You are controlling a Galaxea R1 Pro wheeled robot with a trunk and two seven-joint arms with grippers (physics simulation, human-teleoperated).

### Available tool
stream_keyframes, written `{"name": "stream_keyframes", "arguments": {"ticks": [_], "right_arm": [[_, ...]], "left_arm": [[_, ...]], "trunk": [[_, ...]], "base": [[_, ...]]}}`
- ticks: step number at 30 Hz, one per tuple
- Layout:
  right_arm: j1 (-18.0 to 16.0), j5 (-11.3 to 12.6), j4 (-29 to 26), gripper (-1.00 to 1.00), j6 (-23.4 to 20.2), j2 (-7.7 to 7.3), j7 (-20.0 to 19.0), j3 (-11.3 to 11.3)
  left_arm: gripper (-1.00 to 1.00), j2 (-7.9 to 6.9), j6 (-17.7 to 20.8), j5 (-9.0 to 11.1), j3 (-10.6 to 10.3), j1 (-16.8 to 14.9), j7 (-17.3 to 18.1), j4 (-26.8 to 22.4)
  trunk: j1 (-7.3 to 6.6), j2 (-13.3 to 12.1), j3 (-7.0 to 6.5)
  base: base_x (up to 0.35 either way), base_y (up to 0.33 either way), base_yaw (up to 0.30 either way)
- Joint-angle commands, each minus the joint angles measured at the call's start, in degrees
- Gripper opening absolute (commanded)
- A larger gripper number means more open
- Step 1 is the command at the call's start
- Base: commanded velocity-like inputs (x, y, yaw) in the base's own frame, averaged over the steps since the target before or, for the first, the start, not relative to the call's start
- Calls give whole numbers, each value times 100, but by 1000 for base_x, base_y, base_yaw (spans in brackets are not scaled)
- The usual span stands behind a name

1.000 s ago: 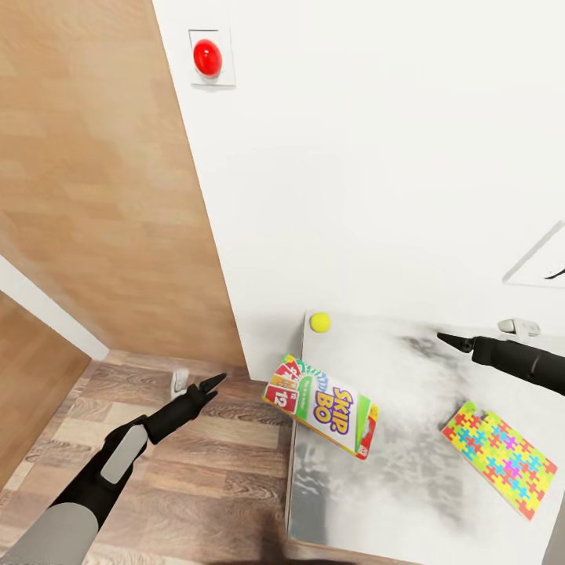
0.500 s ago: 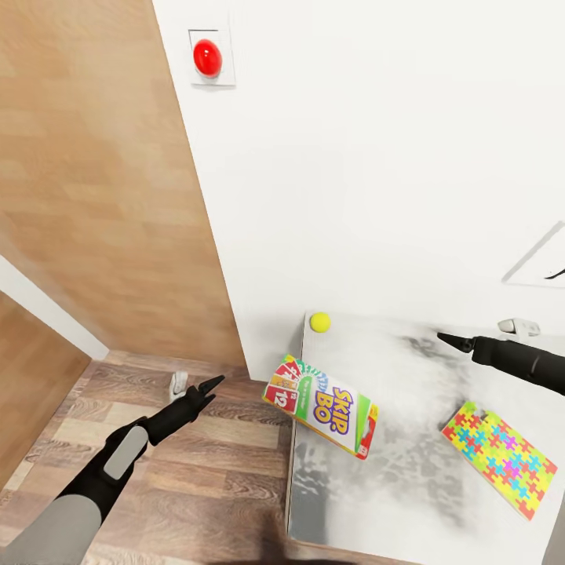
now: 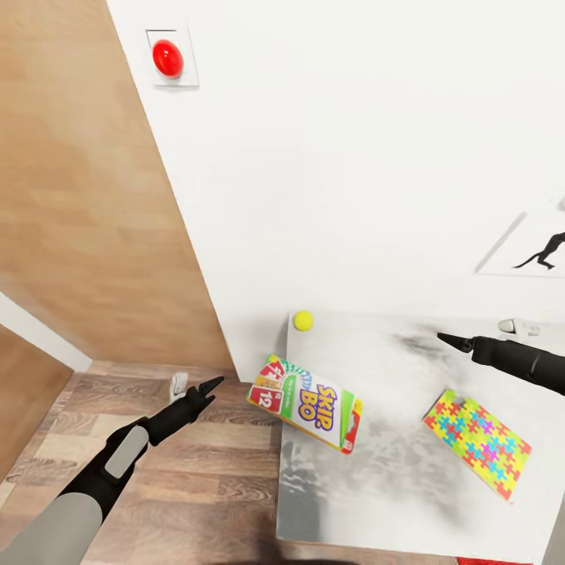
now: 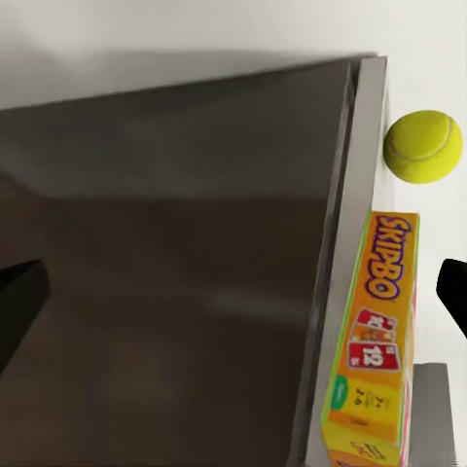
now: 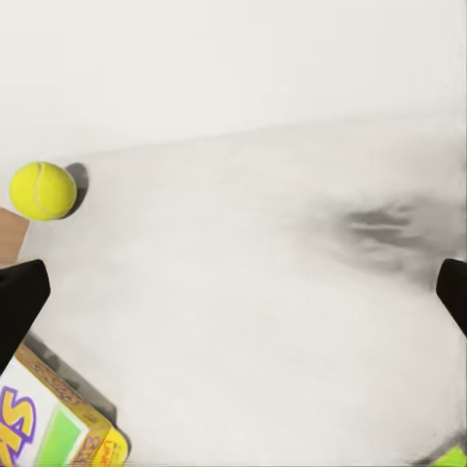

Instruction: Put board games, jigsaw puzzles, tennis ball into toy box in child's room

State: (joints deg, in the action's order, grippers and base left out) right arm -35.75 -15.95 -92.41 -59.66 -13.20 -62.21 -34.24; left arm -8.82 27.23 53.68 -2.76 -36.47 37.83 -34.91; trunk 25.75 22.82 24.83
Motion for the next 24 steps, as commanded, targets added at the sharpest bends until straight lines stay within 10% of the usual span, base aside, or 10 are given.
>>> {"name": "stream_keyframes", "arguments": {"ticks": [1,24], "right_arm": [[-9,-58,-4,100,-34,1,-59,-5],[-8,-58,-3,100,-34,1,-62,-12]], "left_arm": [[100,-7,39,60,-21,-2,-3,-1],[100,-4,36,63,-23,-9,-3,18]], "trunk": [[3,10,9],[3,10,9]], "base": [[0,0,-245],[0,0,-129]]}}
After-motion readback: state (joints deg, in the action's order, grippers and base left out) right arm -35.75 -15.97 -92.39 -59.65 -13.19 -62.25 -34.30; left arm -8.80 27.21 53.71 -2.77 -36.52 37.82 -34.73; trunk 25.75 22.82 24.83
